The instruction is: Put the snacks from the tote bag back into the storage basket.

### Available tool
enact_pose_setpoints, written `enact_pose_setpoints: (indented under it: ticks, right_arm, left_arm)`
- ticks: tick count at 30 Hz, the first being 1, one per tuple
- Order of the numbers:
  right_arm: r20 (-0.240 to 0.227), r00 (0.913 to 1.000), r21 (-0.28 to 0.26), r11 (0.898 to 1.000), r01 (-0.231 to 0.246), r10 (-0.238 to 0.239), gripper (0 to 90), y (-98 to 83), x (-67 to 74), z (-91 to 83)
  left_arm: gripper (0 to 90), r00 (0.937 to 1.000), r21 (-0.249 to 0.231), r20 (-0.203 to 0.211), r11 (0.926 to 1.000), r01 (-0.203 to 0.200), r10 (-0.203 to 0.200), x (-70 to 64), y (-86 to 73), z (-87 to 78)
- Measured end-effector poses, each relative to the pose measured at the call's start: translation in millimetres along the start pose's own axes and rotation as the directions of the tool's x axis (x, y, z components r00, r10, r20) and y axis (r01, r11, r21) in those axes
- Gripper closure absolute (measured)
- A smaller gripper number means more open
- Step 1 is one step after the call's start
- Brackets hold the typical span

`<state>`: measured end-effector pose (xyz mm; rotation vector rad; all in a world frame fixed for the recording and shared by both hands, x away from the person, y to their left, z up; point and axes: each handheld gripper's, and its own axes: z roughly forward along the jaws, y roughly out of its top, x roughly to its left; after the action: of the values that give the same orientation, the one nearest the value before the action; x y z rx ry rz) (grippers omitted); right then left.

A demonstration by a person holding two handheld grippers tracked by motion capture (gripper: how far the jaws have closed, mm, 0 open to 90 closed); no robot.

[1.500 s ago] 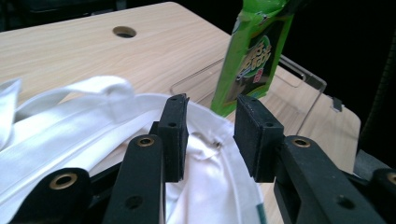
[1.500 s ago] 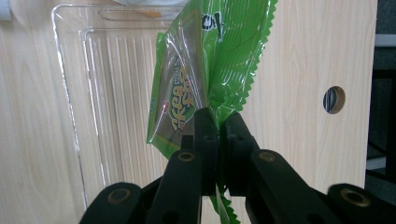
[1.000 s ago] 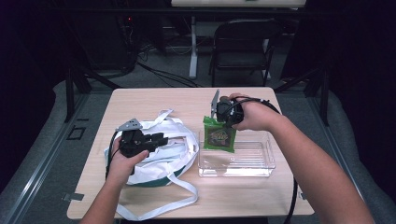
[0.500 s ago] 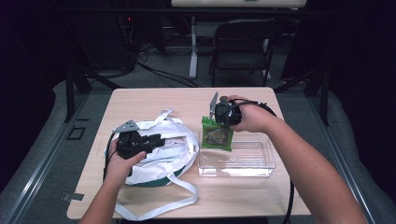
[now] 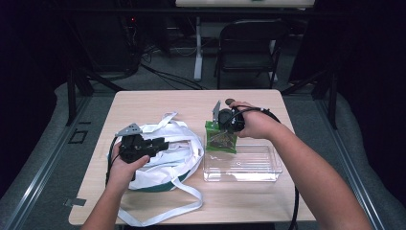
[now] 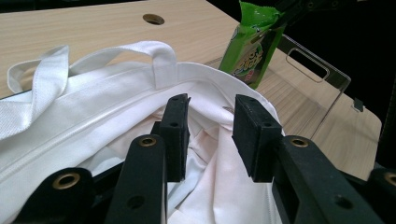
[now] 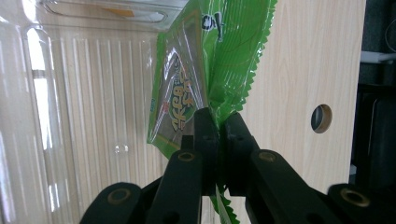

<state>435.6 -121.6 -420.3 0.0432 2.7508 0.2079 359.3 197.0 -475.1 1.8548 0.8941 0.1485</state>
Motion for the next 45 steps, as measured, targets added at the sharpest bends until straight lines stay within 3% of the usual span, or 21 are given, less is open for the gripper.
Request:
enact_pose_setpoints:
  ticks: [8, 23, 36, 39, 45]
  right_arm:
    - [0.032, 0.9994, -0.002, 1.0, 0.013, -0.013, 86.1, 3.0, -0.5, 2.5]
    - [0.039, 0.9988, 0.011, 0.999, 0.03, -0.03, 84.2, 5.0, 0.4, 10.3]
    - [0.031, 0.9994, 0.006, 1.0, -0.012, 0.012, 70.2, -0.3, -4.7, 12.0]
    - [0.043, 0.999, 0.008, 1.0, -0.014, 0.014, 63.5, -1.4, -5.9, 12.8]
    - [0.047, 0.9982, -0.005, 0.999, -0.037, 0.037, 59.7, -3.7, -7.4, 11.0]
  left_arm:
    - [65.9, 1.0, -0.001, -0.003, 1.0, 0.002, -0.002, 0.3, -0.2, -0.5]
    - [66.0, 1.0, 0.0, 0.0, 1.0, 0.002, -0.002, 0.1, -0.7, -0.2]
    - [66.0, 1.0, -0.01, -0.005, 0.9999, 0.007, -0.007, 1.4, -1.1, -2.1]
    - [66.0, 1.0, -0.009, -0.004, 0.9999, 0.007, -0.007, 1.1, -1.2, -2.0]
    - [65.9, 1.0, -0.01, -0.004, 0.9999, 0.009, -0.009, 1.6, -1.1, -3.2]
